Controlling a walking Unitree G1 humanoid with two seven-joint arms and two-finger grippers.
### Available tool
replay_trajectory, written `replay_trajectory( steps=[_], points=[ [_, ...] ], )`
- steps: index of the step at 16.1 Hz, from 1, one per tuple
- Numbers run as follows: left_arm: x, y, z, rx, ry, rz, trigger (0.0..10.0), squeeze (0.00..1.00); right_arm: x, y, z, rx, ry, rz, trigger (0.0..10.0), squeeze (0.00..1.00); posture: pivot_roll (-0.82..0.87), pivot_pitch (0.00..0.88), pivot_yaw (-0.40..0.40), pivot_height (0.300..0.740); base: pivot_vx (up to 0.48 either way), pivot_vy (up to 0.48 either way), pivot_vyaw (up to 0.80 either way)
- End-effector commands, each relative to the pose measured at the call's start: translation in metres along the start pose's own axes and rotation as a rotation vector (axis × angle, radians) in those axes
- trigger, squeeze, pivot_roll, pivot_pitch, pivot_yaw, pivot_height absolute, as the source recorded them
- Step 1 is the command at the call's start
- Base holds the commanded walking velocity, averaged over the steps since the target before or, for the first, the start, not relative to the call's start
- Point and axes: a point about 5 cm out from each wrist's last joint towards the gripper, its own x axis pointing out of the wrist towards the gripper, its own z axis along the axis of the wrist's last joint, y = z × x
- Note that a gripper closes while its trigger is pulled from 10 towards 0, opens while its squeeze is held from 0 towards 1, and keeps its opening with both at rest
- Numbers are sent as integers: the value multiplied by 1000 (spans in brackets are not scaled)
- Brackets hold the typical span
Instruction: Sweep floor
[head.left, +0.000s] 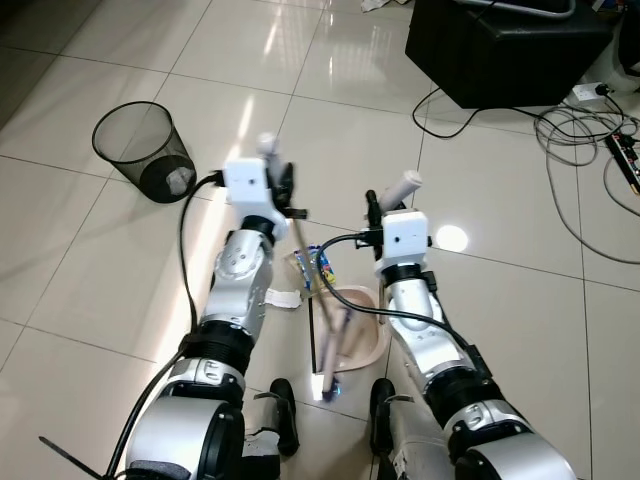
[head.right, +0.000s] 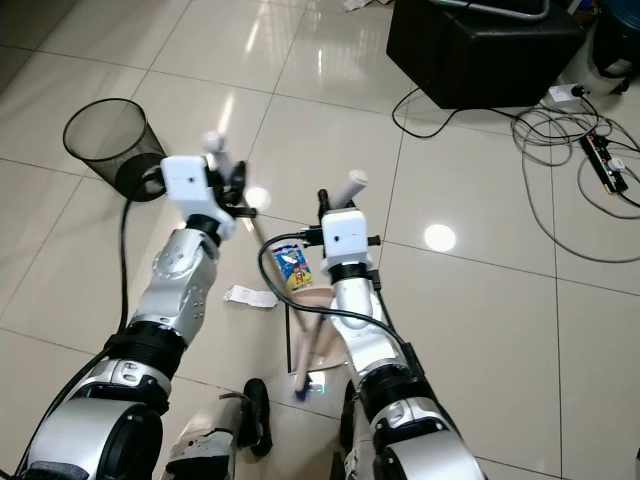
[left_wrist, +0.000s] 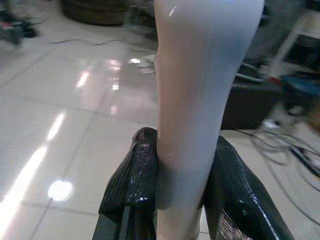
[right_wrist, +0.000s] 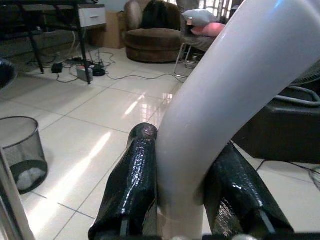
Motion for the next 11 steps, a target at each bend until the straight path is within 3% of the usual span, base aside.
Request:
replay_trajectory(
  steps=[1, 4, 5, 6, 9, 11],
  points=[
    [-1, -6, 1, 0, -2, -54, 10000, 0, -4, -3, -8, 14, 43, -24, 10000, 0, 83, 300, 45, 740, 0, 0, 0],
    [2, -2, 12, 50, -35, -116, 10000, 0, -4, -22, -9, 43, 45, -96, 10000, 0, 66, 259, 52, 740, 0, 0, 0],
    [5, 0, 25, 139, -70, -190, 10000, 0, -6, -31, -9, 67, 40, -120, 10000, 0, 57, 246, 54, 740, 0, 0, 0],
    [6, 2, 33, 165, -81, -228, 10000, 0, -9, -36, -8, 72, 30, -127, 10000, 0, 53, 239, 54, 740, 0, 0, 0],
    [2, 14, 54, 189, -110, -311, 10000, 0, -19, -57, -9, 85, 19, -186, 10000, 0, 55, 199, 66, 740, 0, 0, 0],
    [-3, 29, 67, 159, -112, -322, 10000, 0, -25, -76, -11, 117, 23, -270, 10000, 0, 67, 186, 69, 740, 0, 0, 0]
  ],
)
